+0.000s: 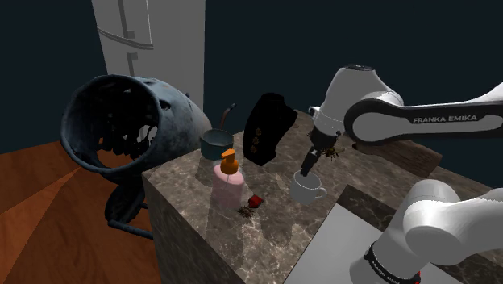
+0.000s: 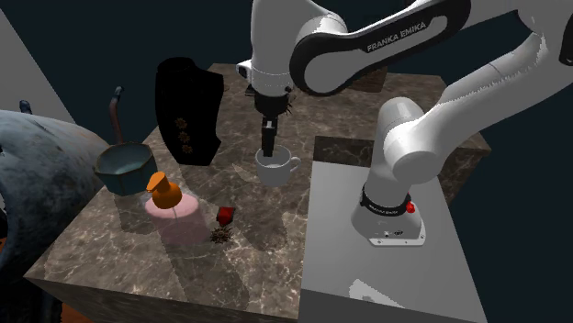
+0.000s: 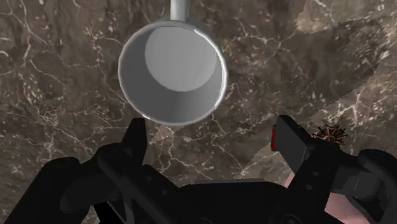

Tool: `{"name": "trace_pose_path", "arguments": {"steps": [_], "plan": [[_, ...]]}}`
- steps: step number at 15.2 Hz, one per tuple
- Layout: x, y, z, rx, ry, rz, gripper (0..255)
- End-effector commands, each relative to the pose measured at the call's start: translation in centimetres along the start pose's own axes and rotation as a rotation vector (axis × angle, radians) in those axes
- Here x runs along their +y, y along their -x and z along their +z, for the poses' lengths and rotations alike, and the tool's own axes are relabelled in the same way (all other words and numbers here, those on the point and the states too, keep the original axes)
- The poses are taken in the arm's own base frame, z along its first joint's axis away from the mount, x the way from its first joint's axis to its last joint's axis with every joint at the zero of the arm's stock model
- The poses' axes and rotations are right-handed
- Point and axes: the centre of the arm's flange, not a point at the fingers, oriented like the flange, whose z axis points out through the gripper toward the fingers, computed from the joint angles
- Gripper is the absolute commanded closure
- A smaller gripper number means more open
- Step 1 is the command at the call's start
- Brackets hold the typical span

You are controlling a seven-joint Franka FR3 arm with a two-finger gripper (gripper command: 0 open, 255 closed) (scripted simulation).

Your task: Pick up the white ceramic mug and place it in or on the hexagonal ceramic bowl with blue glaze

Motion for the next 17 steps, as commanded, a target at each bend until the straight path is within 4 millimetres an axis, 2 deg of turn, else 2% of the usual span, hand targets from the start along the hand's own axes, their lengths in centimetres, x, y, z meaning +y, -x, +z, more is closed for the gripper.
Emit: {"name": "trace_pose_path", "arguments": {"steps": [1,4,12,17], "plan": [[-0.7,0.6,2.7,-0.004,-0.008,-0.007,0],[-1.7,0.9,6.5,-0.014,-0.019,-0.018,0],[-1.8,1.0,10.7,-0.014,-0.019,-0.019,0],[-1.8,1.0,10.7,-0.014,-0.019,-0.019,0]]}}
